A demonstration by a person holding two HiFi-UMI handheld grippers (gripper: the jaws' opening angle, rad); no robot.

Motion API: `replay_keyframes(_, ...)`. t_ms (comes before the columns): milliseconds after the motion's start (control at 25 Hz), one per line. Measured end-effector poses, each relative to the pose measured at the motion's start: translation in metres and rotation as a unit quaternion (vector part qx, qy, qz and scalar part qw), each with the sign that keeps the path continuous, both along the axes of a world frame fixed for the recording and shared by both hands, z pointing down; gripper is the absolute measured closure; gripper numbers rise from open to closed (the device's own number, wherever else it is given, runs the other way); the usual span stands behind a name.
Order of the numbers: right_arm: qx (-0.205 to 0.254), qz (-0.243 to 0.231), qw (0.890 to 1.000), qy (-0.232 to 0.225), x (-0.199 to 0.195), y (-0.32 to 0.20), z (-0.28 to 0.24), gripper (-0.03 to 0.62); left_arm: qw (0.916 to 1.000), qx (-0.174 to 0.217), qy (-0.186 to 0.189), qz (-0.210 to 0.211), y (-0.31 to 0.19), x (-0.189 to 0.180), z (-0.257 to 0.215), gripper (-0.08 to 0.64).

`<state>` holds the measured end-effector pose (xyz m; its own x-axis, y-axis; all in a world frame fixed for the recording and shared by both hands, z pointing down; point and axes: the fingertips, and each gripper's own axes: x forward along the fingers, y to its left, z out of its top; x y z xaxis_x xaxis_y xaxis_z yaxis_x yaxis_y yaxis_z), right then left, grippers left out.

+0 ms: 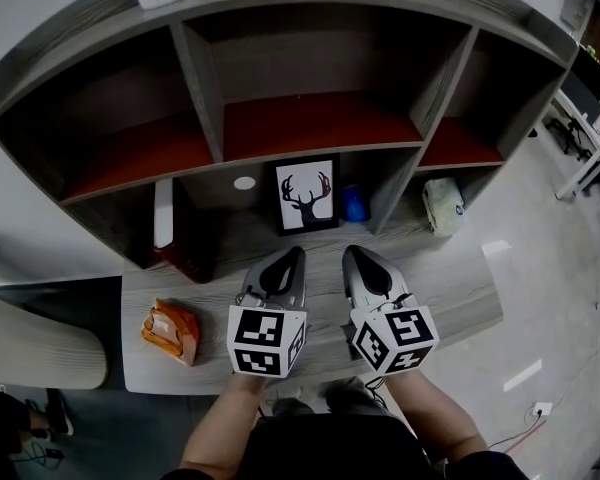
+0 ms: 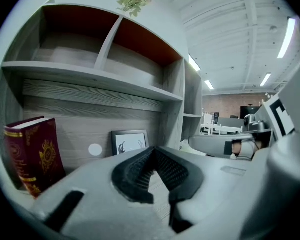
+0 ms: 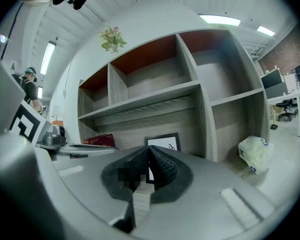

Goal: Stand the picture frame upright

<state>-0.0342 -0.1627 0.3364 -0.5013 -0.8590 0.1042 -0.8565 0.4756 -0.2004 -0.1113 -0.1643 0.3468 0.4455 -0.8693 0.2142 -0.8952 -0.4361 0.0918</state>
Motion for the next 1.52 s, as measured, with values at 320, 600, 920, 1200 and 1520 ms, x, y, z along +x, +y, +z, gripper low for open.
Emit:
replay_keyframes(320,-0.012,0.004,1.0,0.001,0.012,0.014,0.009,0.595,0.9999,0.01,-0.009,0.003,0.014,-0.003,-0.002,0.563)
replay_keyframes(600,-0.023,0.012,1.0,0.001,0.023,0.023,0.017,0.595,0.9999,0.006,-0.01,0.005,0.023,-0.006,0.002,0.563)
replay_keyframes(920,-0.023,0.012,1.0,0.003,0.028,0.026,0.017,0.595,1.0,0.001,-0.01,0.0,0.031,-0.012,0.009,0.563)
replay_keyframes(1200,-0.025,0.002,1.0,0.003,0.026,0.028,0.017,0.595,0.9999,0.002,-0.003,-0.016,0.036,-0.019,0.008,0.563)
replay_keyframes(1520,-0.04,-0.015,0.999,0.007,0.02,0.034,0.025,0.595,0.9996,-0.005,0.0,-0.026,0.041,-0.024,0.015,0.563)
